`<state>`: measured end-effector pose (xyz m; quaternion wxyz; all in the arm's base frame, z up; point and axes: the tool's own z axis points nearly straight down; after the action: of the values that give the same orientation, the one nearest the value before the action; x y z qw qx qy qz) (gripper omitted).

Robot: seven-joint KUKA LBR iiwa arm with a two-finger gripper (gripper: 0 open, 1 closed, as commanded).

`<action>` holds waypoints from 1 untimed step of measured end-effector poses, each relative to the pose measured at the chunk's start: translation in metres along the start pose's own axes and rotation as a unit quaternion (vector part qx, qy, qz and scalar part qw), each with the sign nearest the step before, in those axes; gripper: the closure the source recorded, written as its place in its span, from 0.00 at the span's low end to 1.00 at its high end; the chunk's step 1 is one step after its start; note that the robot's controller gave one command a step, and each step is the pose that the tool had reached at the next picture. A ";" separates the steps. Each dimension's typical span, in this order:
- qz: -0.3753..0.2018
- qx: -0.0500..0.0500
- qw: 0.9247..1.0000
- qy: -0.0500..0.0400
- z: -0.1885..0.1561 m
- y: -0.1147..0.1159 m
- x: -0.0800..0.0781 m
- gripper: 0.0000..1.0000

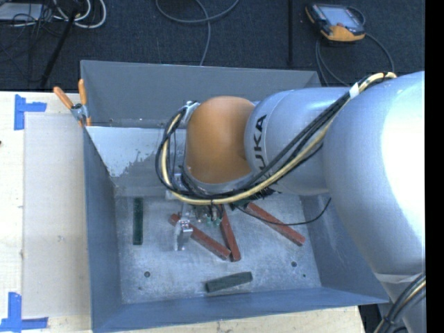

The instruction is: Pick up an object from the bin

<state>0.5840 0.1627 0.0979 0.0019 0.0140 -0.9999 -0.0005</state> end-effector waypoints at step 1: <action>-0.102 0.001 0.995 -0.001 0.015 -0.034 0.000 0.00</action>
Offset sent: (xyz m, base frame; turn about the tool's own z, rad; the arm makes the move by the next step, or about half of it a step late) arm 0.0025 -0.0479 -0.0279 0.1589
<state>0.5844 0.1289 0.0828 0.0005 0.1155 -0.9933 0.0006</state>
